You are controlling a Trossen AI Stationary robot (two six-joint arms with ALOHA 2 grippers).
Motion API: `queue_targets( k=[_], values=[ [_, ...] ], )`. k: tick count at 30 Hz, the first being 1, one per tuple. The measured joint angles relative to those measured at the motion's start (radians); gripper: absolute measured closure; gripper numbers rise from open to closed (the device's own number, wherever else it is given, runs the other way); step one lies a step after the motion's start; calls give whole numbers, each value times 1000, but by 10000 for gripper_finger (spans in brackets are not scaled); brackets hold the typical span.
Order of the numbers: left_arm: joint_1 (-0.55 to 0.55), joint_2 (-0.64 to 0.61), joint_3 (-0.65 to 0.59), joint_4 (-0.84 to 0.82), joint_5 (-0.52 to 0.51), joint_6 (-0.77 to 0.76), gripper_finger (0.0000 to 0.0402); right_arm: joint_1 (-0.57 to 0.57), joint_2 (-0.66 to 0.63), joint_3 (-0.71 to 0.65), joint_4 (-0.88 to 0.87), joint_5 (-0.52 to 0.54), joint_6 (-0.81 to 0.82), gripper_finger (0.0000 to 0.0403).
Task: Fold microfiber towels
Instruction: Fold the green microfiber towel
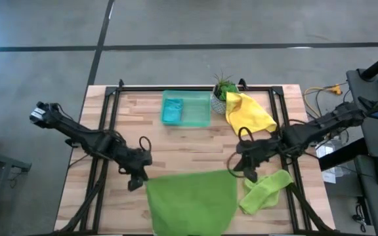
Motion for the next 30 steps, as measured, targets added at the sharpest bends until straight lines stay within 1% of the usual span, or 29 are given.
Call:
queue_targets(
  k=[4,7,9,12,16,21,24,28,30],
  values=[
    [19,2,-146,-30,-107,-3,402,-84,0,-115,62,-21,-35,394],
    [43,5,-223,-13,-196,-2,402,-149,0,-175,91,-24,-60,394],
    [59,6,-265,1,-238,-2,402,-187,0,-203,123,-21,-81,394],
    [94,5,-319,87,-253,20,402,-230,0,-220,166,-21,-102,394],
    [132,12,-373,187,-258,62,402,-245,0,-225,258,-21,-153,394],
    [177,31,-414,205,-268,89,402,-244,30,-268,462,-22,-228,394],
    [187,31,-445,228,-268,87,402,-244,113,-274,566,-31,-298,394],
    [187,32,-458,243,-266,84,402,-244,311,-235,618,-99,-400,394],
    [187,31,-459,244,-260,84,402,-245,409,-198,626,-106,-430,394]
  ],
)
